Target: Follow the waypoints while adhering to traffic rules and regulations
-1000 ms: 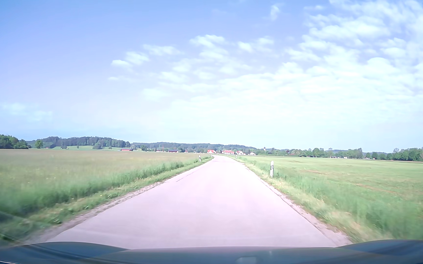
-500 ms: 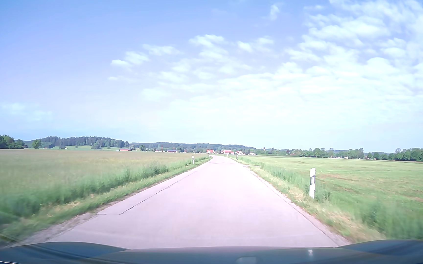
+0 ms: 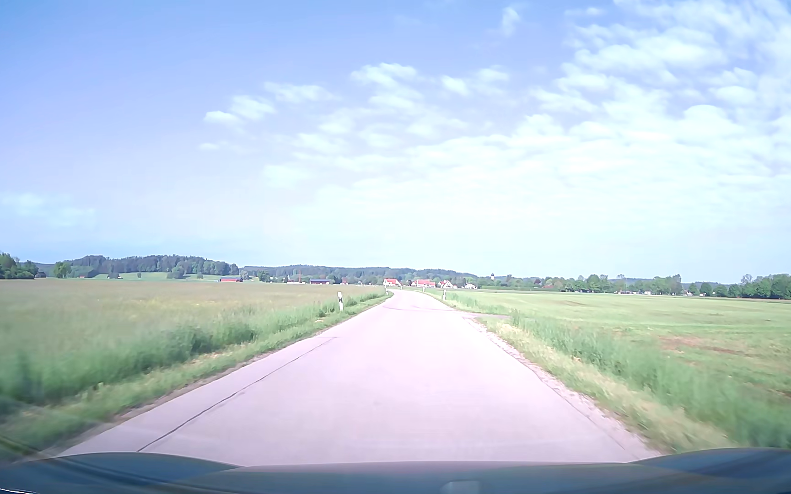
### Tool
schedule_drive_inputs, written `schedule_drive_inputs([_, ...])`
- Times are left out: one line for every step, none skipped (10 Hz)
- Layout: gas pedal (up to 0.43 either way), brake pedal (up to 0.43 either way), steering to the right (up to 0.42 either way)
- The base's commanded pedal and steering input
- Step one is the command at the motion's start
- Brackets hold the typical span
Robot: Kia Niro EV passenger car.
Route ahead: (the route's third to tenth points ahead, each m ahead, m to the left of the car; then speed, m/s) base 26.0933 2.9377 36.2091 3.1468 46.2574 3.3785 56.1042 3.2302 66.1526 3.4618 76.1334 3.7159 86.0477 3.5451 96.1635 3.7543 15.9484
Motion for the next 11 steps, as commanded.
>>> schedule_drive_inputs([0.177, 0.000, 0.001])
schedule_drive_inputs([0.177, 0.000, 0.001])
schedule_drive_inputs([0.177, 0.000, 0.001])
schedule_drive_inputs([0.177, 0.000, 0.001])
schedule_drive_inputs([0.177, 0.000, 0.000])
schedule_drive_inputs([0.177, 0.000, 0.000])
schedule_drive_inputs([0.177, 0.000, 0.000])
schedule_drive_inputs([0.177, 0.000, 0.000])
schedule_drive_inputs([0.169, 0.000, 0.000])
schedule_drive_inputs([0.157, 0.000, 0.000])
schedule_drive_inputs([0.157, 0.000, 0.000])
